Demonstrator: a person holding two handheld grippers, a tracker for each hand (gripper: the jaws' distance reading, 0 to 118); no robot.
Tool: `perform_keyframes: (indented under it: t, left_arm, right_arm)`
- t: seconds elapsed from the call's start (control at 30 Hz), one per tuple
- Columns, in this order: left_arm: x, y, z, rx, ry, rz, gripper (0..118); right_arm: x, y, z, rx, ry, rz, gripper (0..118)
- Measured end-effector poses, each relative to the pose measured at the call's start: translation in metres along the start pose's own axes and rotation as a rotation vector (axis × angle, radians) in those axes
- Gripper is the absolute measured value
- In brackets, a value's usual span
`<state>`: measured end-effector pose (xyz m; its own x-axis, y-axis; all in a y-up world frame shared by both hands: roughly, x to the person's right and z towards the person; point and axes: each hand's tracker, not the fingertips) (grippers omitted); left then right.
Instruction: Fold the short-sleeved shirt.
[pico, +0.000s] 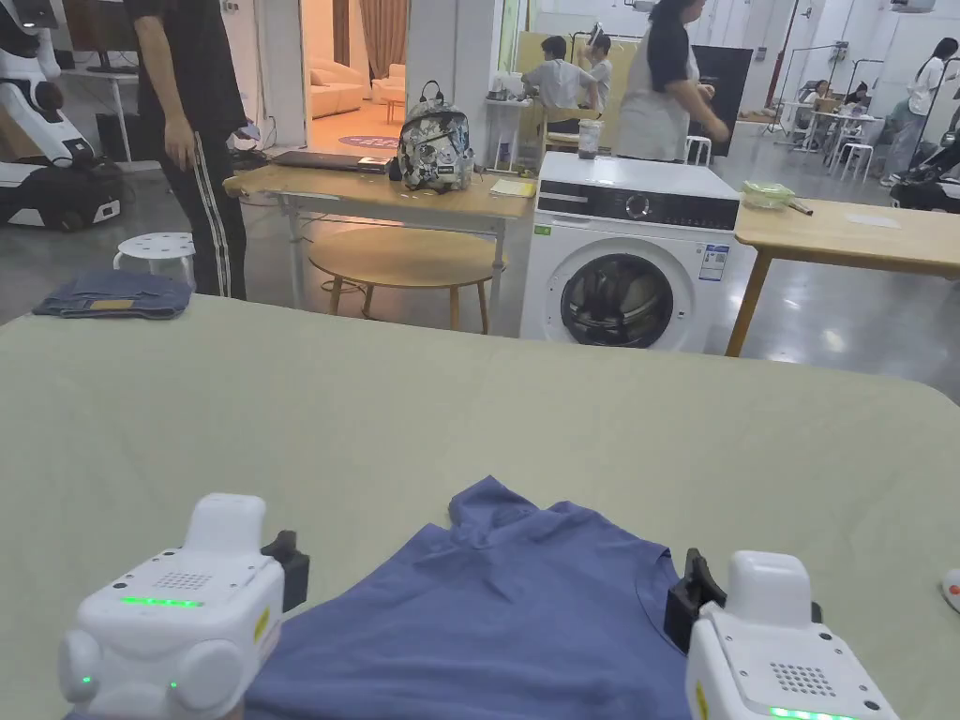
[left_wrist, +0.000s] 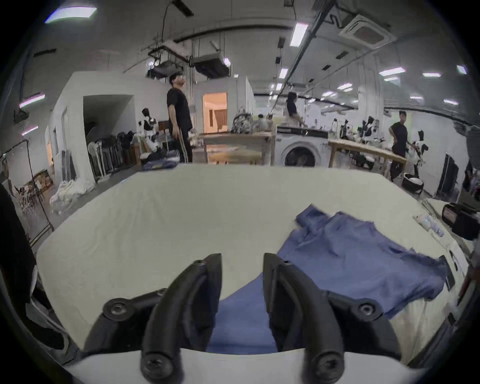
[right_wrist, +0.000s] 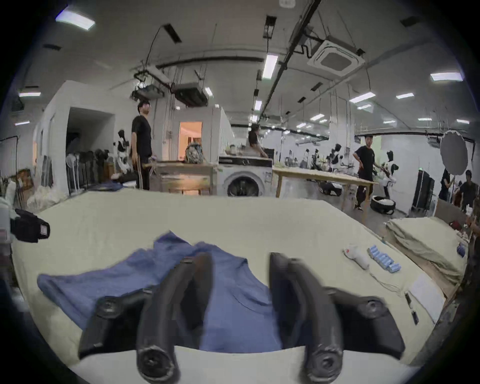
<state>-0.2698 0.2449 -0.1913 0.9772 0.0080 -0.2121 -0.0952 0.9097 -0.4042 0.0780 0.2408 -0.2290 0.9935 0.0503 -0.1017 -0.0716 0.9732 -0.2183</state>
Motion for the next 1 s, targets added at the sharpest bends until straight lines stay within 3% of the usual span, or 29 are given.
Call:
perform_keyframes:
  t: [0.03, 0.1, 0.17, 0.5, 0.7, 1.0]
  left_arm:
    - [0.007, 0.001, 0.001, 0.019, 0.008, -0.005, 13]
    - [0.017, 0.001, 0.000, 0.063, 0.013, -0.024, 4]
    - [0.025, 0.004, 0.001, 0.083, 0.006, -0.030, 0]
    - [0.027, 0.010, 0.019, 0.153, 0.018, -0.068, 0]
    - [0.001, 0.002, 0.018, 0.080, 0.028, -0.067, 0]
    - [-0.093, -0.024, -0.009, -0.158, 0.103, 0.079, 0]
  right_arm:
    - [-0.004, 0.001, -0.001, 0.013, 0.000, -0.003, 14]
    - [-0.008, 0.006, -0.002, 0.030, 0.014, -0.033, 12]
    - [-0.012, 0.009, -0.004, 0.035, 0.024, -0.042, 0]
    - [-0.021, 0.017, 0.000, 0.044, 0.034, -0.032, 0]
    - [-0.031, 0.013, -0.004, 0.031, 0.065, -0.004, 0]
    - [-0.043, -0.005, -0.025, -0.054, 0.107, 0.043, 0]
